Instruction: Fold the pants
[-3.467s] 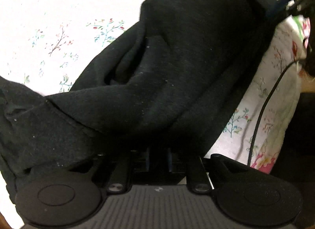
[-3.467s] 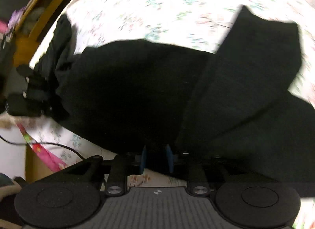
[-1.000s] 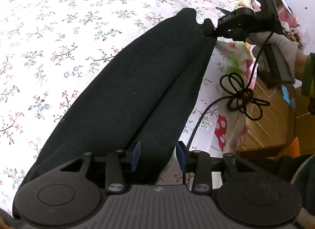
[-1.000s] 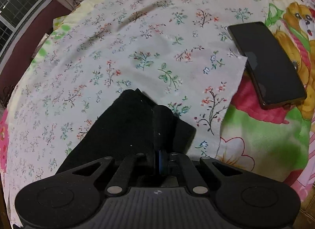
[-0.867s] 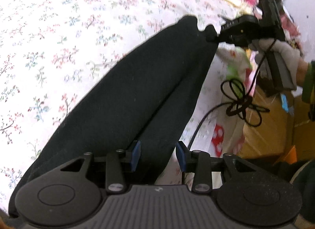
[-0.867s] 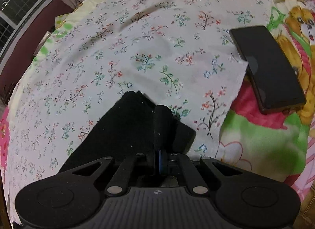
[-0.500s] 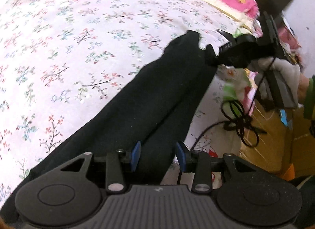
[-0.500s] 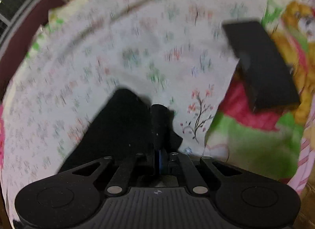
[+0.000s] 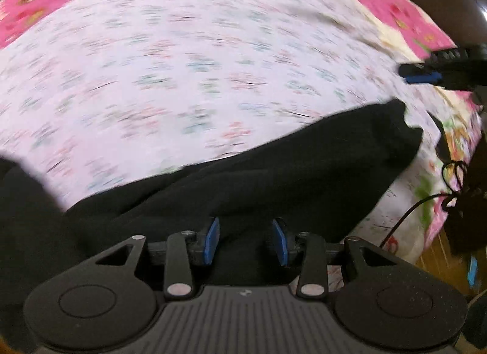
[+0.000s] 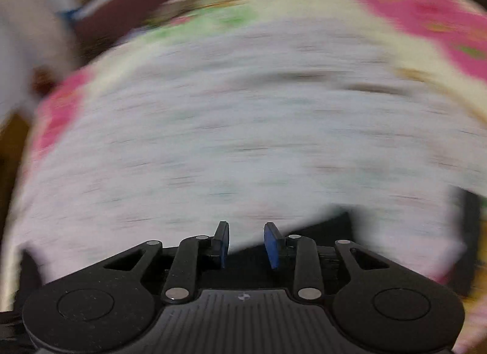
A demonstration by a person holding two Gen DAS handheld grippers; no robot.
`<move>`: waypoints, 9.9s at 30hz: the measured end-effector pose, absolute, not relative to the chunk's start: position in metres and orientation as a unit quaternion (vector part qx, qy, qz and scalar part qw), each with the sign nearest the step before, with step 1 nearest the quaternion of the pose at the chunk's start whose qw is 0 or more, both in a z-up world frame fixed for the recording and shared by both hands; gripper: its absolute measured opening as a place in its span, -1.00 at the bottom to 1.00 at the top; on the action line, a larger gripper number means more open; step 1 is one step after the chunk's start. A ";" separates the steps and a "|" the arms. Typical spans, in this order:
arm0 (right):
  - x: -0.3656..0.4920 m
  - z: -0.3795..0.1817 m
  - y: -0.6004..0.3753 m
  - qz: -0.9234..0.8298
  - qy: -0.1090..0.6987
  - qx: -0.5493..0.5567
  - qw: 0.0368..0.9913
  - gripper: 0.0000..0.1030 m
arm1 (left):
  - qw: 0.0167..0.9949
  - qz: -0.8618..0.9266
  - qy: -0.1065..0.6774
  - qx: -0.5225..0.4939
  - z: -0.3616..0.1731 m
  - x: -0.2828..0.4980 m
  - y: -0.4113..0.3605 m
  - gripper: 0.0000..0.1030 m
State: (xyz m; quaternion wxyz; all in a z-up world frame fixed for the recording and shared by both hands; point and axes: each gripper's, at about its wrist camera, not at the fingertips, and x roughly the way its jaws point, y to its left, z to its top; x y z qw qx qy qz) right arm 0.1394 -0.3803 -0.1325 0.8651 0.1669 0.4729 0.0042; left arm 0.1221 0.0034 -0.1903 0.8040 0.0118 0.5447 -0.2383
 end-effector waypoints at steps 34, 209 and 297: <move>0.294 -0.257 0.106 0.422 0.576 0.027 0.700 -0.81 | 0.849 -0.099 0.505 -0.116 -0.243 0.085 0.269 -0.08; 0.130 -0.198 -0.268 0.165 0.562 0.323 0.743 -0.65 | 0.824 -0.136 0.546 0.066 -0.216 0.071 0.095 0.09; 0.027 -0.258 -0.523 -0.062 0.393 0.525 0.752 -0.95 | 0.802 -0.269 0.507 0.165 -0.227 0.086 -0.188 0.27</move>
